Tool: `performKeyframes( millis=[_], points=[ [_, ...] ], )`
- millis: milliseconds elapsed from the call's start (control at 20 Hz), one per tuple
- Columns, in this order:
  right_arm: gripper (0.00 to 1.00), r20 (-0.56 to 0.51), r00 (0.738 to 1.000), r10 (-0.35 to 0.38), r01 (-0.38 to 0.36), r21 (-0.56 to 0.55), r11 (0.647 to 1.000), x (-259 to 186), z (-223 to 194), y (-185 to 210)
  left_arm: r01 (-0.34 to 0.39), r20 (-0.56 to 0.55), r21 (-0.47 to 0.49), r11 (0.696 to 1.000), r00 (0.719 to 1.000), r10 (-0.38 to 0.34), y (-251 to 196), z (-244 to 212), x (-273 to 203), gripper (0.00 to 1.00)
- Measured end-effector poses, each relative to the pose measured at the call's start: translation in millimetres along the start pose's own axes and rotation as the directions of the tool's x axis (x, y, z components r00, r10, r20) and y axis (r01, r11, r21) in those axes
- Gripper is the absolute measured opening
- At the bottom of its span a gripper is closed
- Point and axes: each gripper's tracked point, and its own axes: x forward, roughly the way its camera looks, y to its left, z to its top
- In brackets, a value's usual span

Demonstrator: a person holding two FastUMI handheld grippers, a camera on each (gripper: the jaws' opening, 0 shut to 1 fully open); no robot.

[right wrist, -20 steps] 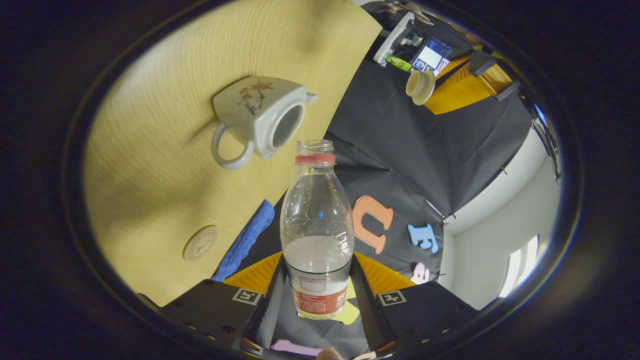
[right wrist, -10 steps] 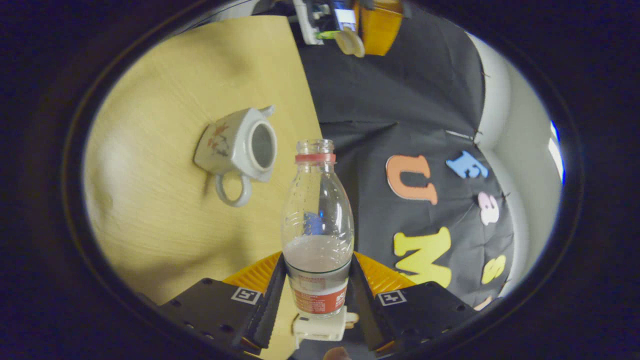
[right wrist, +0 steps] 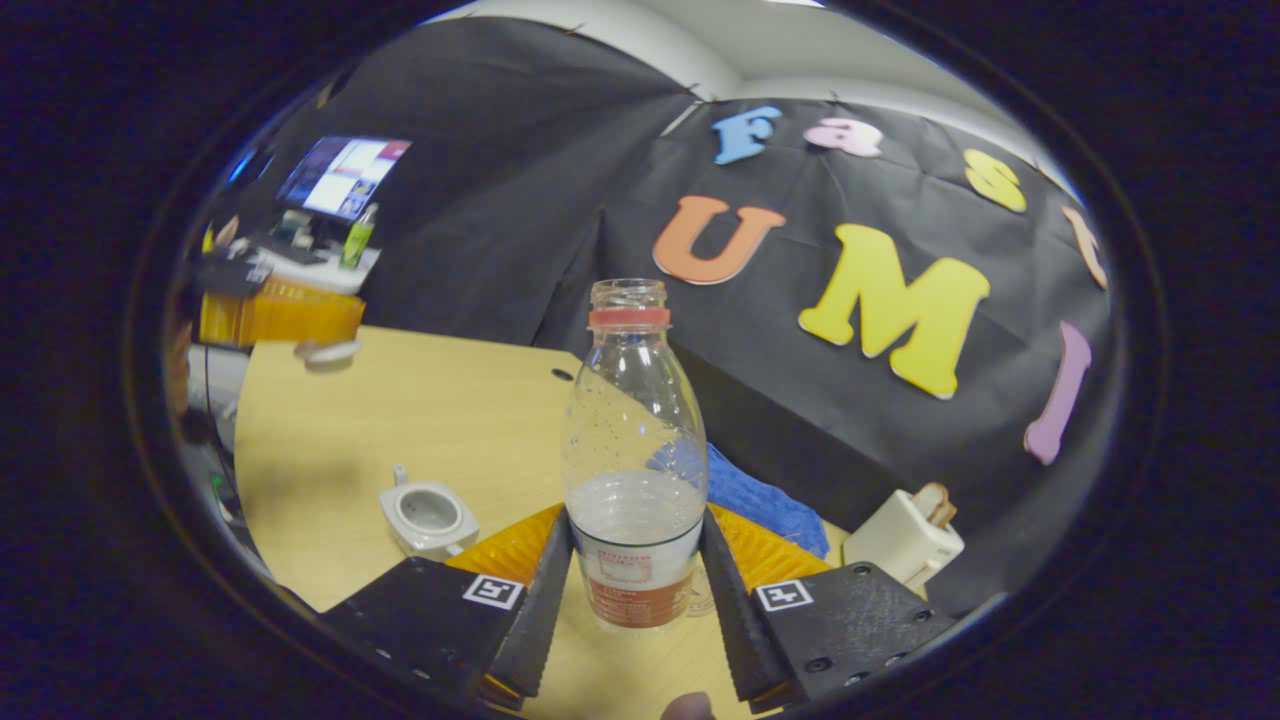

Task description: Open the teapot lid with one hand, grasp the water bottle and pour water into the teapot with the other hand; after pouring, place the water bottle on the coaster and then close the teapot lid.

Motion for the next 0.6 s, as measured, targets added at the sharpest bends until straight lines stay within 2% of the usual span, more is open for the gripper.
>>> performKeyframes(
  millis=[100, 250, 600],
  points=[
    [0.69, 0.032, 0.998, -0.046, 0.042, 0.127, 0.991, -6.3, 7.8, -29.9, 0.016, -0.003, 0.005, 1.0, 1.0, -0.016, -7.9, -1.0, 0.2, 0.03],
    [0.7, 0.075, 0.988, -0.135, 0.117, 0.209, 0.971, -1.8, 10.6, -73.4, 0.03, -0.01, 0.014, 0.999, 1.0, -0.03, -15.5, -3.9, 1.9, 0.02],
    [0.7, 0.053, 0.993, -0.108, 0.085, 0.328, 0.941, 52.5, -17.5, -87.1, 0.035, -0.014, 0.026, 0.999, 0.999, -0.035, -18.6, -5.8, 3.7, 0.03]
  ],
)
